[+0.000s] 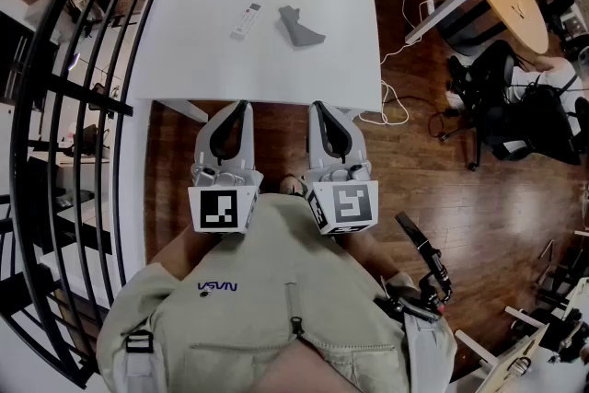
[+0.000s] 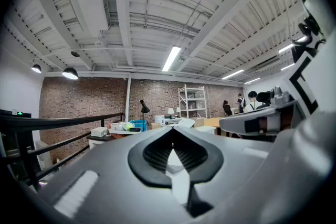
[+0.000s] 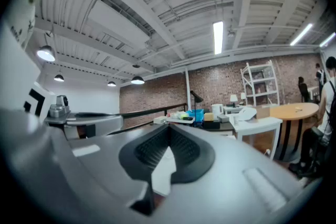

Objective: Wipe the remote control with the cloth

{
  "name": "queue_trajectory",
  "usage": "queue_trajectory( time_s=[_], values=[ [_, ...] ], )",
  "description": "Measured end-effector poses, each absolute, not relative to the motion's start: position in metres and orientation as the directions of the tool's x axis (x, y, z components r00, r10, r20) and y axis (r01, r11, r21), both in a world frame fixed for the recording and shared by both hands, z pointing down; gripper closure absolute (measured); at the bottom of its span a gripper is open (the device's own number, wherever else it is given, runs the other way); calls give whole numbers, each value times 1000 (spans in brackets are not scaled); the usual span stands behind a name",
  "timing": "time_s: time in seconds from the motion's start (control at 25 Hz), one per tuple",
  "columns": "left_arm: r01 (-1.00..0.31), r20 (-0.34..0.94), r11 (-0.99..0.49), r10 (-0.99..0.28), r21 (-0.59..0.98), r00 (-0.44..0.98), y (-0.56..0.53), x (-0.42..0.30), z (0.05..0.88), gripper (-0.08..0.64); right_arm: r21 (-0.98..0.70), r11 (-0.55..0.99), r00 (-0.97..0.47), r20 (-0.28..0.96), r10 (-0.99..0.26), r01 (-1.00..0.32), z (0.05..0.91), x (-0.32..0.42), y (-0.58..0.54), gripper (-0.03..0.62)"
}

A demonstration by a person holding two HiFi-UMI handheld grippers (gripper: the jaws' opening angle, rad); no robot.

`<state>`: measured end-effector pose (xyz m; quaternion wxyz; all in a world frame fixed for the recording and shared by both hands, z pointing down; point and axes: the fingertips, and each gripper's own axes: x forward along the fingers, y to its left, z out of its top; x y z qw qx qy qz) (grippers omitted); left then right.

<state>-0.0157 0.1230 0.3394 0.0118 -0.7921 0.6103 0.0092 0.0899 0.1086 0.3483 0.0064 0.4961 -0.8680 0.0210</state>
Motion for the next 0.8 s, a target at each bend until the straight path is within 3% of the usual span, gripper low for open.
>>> queue_trajectory(
  time_s=[0.28,0.8],
  values=[
    [-971,-21,-237,-971,-15,237,119,14,345,554,-27,519,-520,29,-854,-854,354,118,99,589],
    [-963,-2,-268,-963,11,268,56,-1,356,554,-17,486,-486,76,-871,-874,368,105,44,589]
  ],
)
